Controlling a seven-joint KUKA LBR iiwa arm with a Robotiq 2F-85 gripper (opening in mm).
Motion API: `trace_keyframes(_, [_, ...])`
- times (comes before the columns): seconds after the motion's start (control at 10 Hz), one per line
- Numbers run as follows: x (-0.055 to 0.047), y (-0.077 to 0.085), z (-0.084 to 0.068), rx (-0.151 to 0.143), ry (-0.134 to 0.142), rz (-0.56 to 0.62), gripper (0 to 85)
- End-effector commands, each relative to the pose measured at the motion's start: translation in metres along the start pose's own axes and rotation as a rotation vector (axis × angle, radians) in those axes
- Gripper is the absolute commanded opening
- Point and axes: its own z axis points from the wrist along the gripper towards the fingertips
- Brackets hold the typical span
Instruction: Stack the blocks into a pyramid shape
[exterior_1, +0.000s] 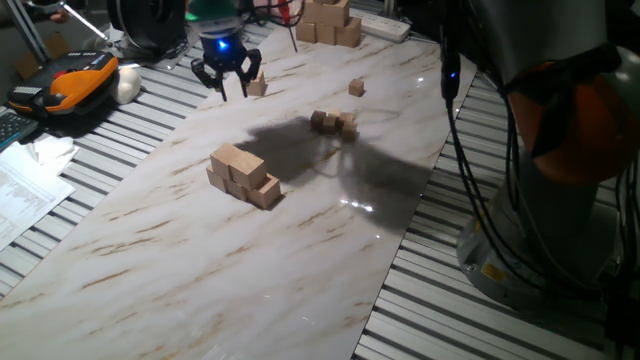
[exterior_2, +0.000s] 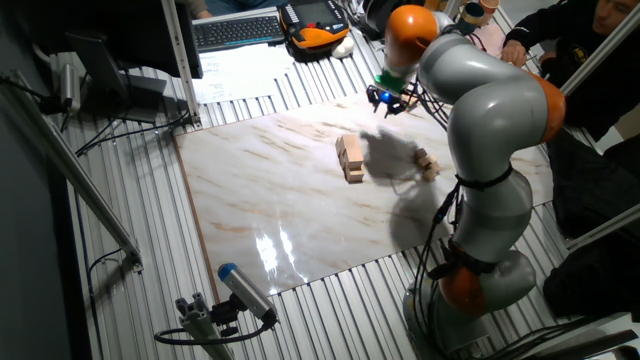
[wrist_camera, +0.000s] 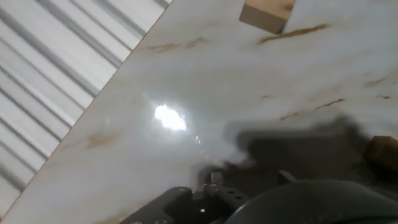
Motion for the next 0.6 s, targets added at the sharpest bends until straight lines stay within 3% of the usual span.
trace_keyframes(0.0, [-0.010,0.001,0.001,0.017,-0.001,0.110,51.0])
trace_keyframes(0.1, [-0.025,0.002,0.001,0.038,-0.011,0.148,68.0])
trace_keyframes(0.2, [-0.036,0.002,0.001,0.061,-0.025,0.167,68.0])
trace_keyframes(0.5, [-0.068,-0.001,0.005,0.066,-0.030,0.181,68.0])
